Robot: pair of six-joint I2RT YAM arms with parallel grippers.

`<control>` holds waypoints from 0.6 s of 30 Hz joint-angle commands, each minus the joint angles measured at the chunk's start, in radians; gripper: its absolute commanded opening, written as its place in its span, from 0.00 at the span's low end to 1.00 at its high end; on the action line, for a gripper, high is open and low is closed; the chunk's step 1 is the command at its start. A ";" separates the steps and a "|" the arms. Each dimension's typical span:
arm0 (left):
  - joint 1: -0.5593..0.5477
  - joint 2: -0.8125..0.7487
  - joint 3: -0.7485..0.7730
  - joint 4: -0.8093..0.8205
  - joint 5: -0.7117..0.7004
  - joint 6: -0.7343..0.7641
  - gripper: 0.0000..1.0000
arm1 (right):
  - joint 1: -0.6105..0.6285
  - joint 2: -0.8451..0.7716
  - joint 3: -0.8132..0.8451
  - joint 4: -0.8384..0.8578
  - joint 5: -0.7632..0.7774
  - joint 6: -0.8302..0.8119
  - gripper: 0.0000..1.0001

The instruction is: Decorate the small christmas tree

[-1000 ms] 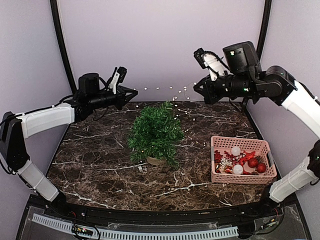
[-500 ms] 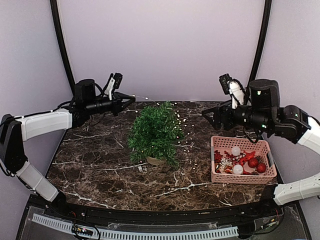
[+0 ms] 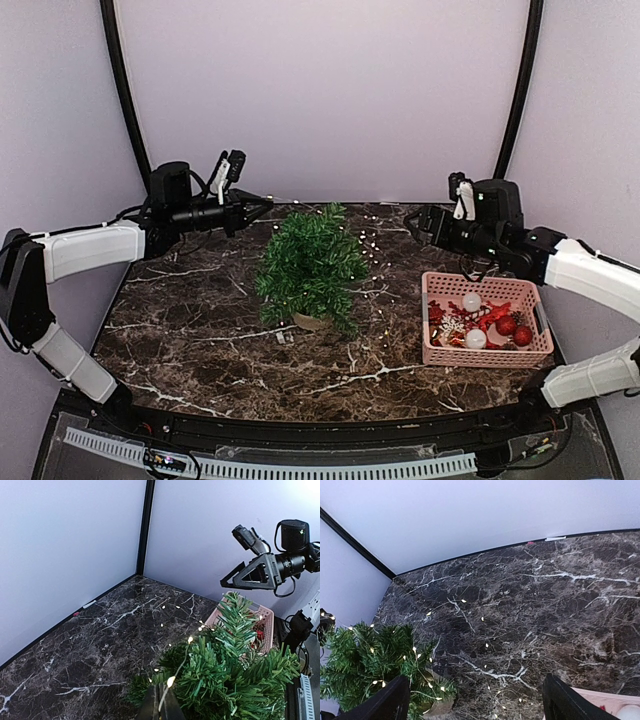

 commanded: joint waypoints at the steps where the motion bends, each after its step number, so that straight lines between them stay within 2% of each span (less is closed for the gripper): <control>1: -0.001 -0.043 -0.013 0.037 0.026 -0.009 0.00 | -0.047 0.085 0.027 0.197 -0.147 0.081 0.94; 7: -0.001 -0.040 -0.016 0.034 0.028 -0.009 0.00 | -0.046 0.282 0.098 0.369 -0.263 0.145 0.91; 14: -0.001 -0.047 -0.005 0.000 0.027 0.015 0.00 | -0.003 0.467 0.254 0.354 -0.325 0.108 0.86; 18: -0.001 -0.053 -0.012 0.011 0.029 0.012 0.00 | 0.005 0.533 0.302 0.329 -0.314 0.121 0.73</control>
